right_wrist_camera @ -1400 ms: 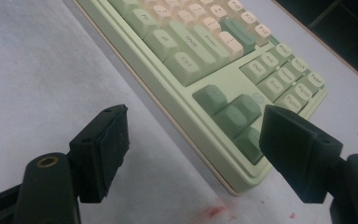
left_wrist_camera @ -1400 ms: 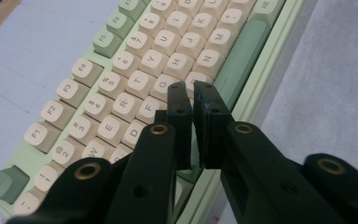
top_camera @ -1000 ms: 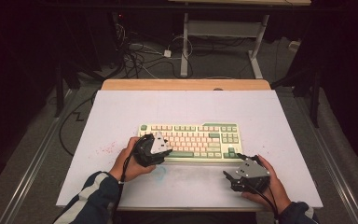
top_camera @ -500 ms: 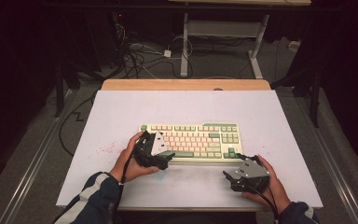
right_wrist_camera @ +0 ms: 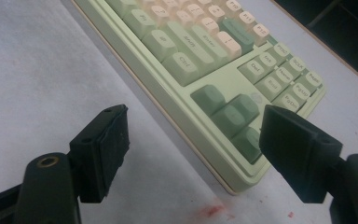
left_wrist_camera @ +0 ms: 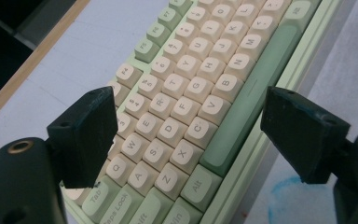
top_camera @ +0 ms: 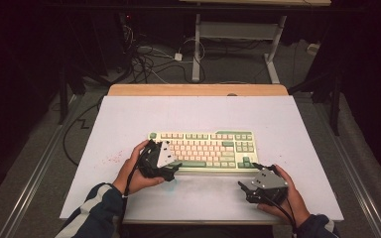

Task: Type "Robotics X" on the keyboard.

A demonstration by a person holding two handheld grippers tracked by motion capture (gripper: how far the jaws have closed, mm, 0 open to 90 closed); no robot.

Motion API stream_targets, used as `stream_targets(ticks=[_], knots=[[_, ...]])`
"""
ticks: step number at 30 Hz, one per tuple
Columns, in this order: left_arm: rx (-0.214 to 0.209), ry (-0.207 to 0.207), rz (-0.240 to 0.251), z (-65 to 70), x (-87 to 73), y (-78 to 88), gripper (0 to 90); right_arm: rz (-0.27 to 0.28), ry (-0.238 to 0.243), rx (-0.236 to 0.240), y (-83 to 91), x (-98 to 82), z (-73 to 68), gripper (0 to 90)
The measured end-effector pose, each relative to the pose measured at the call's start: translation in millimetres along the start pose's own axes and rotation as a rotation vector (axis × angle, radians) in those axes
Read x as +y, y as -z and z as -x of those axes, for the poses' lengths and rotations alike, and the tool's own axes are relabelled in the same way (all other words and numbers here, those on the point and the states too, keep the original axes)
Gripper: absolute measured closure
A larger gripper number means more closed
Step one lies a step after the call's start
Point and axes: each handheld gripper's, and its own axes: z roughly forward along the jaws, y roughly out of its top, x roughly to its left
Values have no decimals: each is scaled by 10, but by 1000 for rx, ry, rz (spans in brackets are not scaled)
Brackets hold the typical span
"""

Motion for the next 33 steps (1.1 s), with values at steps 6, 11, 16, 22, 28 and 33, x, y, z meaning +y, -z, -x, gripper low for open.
stream_targets(ticks=[6, 11, 16, 22, 28, 33], knots=[[13, 3, -5, -73, -59, 106, 180, 4, -5, -8, 9, -2, 8, 249], [28, 35, 15, -171, -114, 234, 181, 12, -39, -32, 32, 9, 56, 267], [42, 36, 23, -224, -179, 372, 184, 19, -52, -45, 44, 18, 83, 271], [69, 49, 15, -301, -273, 514, 188, 27, -63, -54, 46, 40, 112, 271], [95, 63, 1, -363, -368, 620, 187, 28, -69, -62, 32, 49, 149, 267], [116, 72, -12, -406, -439, 693, 187, 31, -78, -76, 11, 65, 193, 261]])
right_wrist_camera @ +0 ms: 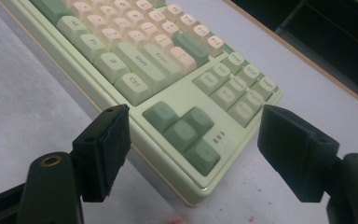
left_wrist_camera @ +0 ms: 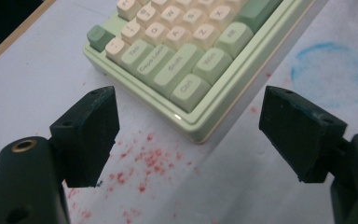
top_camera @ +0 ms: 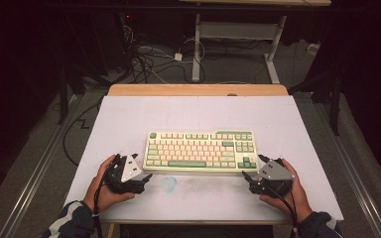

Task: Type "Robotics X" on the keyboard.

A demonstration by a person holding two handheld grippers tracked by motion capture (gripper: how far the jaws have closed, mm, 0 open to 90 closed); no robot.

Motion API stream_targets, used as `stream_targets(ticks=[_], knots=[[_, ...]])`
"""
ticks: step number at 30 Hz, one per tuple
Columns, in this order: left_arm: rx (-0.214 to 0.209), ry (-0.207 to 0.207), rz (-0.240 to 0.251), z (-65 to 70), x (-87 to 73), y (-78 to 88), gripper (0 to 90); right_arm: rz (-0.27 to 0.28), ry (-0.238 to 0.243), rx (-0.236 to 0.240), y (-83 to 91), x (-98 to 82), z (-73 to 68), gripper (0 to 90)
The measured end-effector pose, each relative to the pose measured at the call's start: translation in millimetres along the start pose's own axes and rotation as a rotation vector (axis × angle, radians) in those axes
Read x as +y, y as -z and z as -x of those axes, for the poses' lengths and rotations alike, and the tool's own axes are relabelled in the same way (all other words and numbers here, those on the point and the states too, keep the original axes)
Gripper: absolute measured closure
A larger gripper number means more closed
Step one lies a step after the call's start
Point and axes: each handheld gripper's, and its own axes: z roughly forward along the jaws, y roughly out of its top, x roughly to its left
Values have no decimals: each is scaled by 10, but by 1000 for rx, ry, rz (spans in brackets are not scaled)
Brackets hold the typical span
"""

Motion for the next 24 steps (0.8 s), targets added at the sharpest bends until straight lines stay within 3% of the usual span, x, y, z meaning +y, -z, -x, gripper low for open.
stream_targets(ticks=[8, 15, 21, 24], knots=[[12, 10, -3, -30, -16, 21, 188, 4, -13, -9, -70, 66, 54, 254], [12, 11, -14, -30, -29, 0, 188, -1, -35, 24, -172, 145, 116, 247], [3, 11, -24, -6, -38, -9, 187, 11, -74, 110, -257, 211, 204, 351], [1, 12, -29, 8, -49, -20, 188, -5, -81, 117, -310, 255, 236, 467]])
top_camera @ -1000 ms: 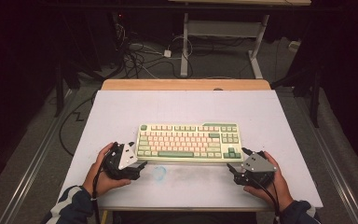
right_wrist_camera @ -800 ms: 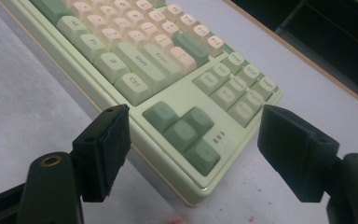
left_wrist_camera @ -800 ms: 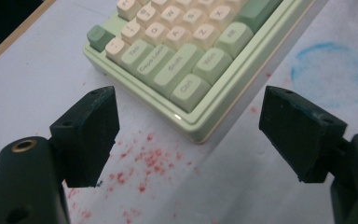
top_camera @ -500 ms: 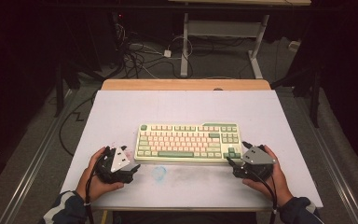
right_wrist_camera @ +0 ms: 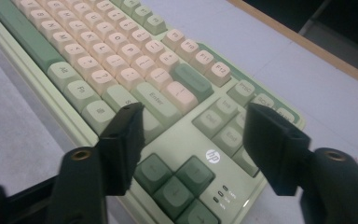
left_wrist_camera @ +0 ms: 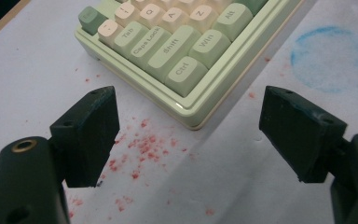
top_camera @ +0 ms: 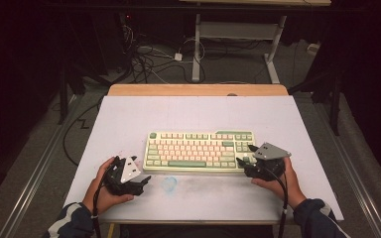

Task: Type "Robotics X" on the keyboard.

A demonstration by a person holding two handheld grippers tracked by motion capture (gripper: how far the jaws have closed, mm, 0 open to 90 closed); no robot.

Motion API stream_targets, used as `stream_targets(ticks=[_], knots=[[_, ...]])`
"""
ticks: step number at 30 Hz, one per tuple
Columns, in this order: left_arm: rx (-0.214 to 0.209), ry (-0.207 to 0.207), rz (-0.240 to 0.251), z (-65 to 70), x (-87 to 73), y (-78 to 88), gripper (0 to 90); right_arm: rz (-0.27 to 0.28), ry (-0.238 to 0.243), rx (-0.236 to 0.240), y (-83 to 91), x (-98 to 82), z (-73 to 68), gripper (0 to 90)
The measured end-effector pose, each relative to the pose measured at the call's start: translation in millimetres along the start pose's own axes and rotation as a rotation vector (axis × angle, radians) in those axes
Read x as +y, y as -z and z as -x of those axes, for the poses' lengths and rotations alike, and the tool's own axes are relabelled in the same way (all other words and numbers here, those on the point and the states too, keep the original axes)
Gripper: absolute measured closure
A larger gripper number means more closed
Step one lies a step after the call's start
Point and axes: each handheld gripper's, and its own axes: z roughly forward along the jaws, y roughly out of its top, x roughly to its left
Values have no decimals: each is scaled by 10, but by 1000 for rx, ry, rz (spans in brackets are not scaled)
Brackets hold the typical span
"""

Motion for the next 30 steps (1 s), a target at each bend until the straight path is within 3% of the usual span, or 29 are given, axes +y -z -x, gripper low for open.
stream_targets(ticks=[5, 15, 23, 30], knots=[[-3, -1, -4, 1, -3, -5, 188, -10, 17, 24, -64, 81, 10, 640], [-5, -2, -18, 8, -19, -20, 188, -25, 57, 89, -215, 234, -70, 829], [-7, -5, -29, 16, -33, -32, 191, -50, 75, 133, -322, 298, -124, 897], [-7, -10, -37, 16, -41, -35, 191, -76, 85, 148, -354, 264, -138, 900]])
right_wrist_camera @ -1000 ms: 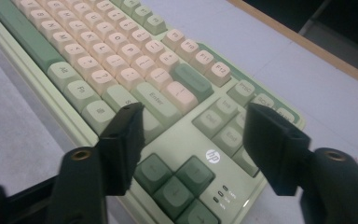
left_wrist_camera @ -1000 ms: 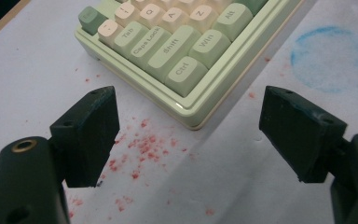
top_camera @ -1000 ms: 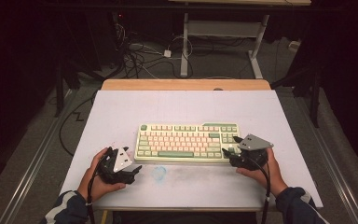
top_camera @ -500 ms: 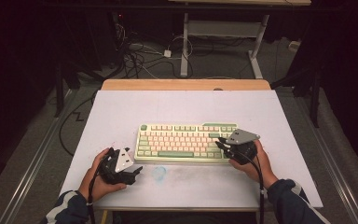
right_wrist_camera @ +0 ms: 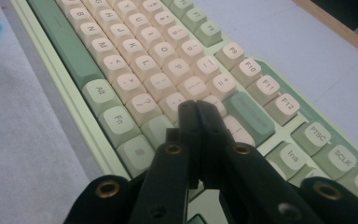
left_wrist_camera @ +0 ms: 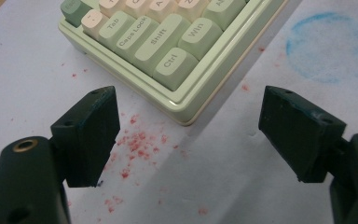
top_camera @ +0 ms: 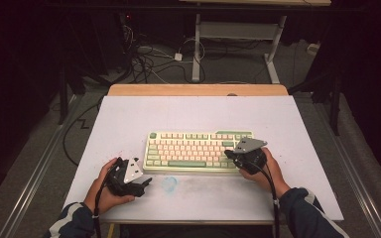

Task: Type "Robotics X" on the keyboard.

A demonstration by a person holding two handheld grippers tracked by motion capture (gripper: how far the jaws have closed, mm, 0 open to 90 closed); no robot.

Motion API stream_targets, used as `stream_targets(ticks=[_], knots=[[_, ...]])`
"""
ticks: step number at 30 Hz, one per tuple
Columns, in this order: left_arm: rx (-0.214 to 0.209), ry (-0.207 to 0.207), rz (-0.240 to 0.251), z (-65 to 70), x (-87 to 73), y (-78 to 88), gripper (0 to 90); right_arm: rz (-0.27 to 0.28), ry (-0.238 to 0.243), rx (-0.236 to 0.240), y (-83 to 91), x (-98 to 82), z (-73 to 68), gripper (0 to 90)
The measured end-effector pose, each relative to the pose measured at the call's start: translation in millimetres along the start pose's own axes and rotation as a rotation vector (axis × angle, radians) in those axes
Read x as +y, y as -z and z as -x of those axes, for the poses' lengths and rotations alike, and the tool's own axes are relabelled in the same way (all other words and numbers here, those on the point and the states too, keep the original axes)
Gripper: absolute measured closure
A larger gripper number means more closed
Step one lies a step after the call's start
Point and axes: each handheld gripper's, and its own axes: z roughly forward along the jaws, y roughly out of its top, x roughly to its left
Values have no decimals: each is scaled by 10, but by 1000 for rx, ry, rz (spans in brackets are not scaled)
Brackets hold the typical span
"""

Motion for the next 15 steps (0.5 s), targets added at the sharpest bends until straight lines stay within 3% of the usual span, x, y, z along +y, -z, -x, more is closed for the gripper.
stream_targets(ticks=[15], knots=[[2, -1, 5, -7, 16, 17, 198, -27, -1, 8, -33, -63, -9, 900]])
